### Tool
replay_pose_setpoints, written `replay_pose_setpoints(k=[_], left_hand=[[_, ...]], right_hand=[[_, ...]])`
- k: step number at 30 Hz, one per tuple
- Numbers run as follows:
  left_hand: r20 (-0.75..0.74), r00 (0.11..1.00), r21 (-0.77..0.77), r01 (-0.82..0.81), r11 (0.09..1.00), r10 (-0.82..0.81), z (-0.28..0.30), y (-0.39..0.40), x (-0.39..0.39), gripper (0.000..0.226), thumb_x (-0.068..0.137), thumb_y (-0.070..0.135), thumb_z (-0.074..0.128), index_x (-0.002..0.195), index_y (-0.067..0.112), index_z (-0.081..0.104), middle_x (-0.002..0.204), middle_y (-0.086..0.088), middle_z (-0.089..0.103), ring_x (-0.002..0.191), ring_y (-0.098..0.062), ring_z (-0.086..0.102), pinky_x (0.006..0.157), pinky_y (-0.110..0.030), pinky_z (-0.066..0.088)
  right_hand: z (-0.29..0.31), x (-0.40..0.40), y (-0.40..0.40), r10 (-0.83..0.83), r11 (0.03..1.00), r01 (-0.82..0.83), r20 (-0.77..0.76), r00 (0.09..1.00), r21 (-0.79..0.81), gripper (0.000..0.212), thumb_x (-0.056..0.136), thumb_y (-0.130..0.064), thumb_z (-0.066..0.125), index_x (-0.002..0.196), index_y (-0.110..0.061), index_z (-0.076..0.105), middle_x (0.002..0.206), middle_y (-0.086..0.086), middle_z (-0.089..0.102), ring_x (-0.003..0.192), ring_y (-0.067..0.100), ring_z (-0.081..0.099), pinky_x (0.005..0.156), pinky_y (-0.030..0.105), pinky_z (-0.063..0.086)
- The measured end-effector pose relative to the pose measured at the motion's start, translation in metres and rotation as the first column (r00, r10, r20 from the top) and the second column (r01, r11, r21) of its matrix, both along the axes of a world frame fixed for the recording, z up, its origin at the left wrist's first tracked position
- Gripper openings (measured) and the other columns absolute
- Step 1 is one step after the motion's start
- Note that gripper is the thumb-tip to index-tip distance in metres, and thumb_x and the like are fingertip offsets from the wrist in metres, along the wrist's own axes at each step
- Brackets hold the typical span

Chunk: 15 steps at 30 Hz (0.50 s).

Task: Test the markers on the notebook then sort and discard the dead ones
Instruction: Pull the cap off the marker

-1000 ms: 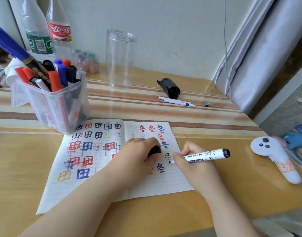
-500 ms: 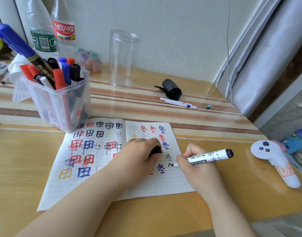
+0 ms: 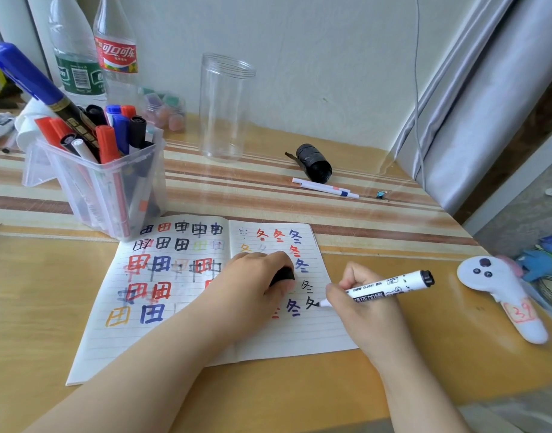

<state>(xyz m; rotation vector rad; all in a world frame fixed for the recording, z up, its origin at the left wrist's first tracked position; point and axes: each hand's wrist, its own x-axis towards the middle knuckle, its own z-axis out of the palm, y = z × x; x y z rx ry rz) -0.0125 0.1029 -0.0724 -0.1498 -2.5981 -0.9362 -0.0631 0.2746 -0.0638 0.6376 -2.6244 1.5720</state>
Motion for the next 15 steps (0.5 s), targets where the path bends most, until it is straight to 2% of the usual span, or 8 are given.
replay_pose_setpoints(k=[7,11,15], left_hand=[[0.018,1.000,0.000,0.005,1.000,-0.005,0.0002,0.0000,0.0005,0.016,0.092,0.023,0.048,0.105,0.019,0.057,0.088,0.002,0.060,0.077,-0.016,0.045,0.068,-0.004,0.027],[0.016,1.000,0.015,0.007,1.000,-0.008,0.0000,-0.0003,0.0009,0.016,0.092,0.023,0.048,0.104,0.019,0.057,0.089,0.002,0.062,0.079,-0.016,0.048,0.069,-0.005,0.029],[0.039,0.999,0.020,0.004,1.000,-0.005,0.0024,0.0006,0.0034,0.015,0.093,0.024,0.048,0.105,0.021,0.056,0.082,0.009,0.055,0.073,-0.008,0.044,0.067,-0.005,0.030]], right_hand=[[0.0008,0.0017,0.0006,0.048,0.999,-0.048,0.005,0.999,0.002,0.038,0.077,-0.006,0.061,0.056,-0.012,0.029,0.042,-0.012,0.026,0.042,0.006,0.021,0.041,0.015,0.019],[-0.0009,0.0021,0.0012,0.053,0.998,-0.054,0.022,0.998,0.018,0.042,0.079,0.003,0.059,0.056,-0.014,0.028,0.041,-0.012,0.025,0.040,0.006,0.021,0.040,0.016,0.018],[-0.0010,0.0023,0.0009,0.036,0.999,-0.036,-0.011,0.999,-0.020,0.032,0.069,-0.014,0.057,0.055,-0.014,0.028,0.045,-0.012,0.024,0.043,0.006,0.020,0.041,0.018,0.018]])
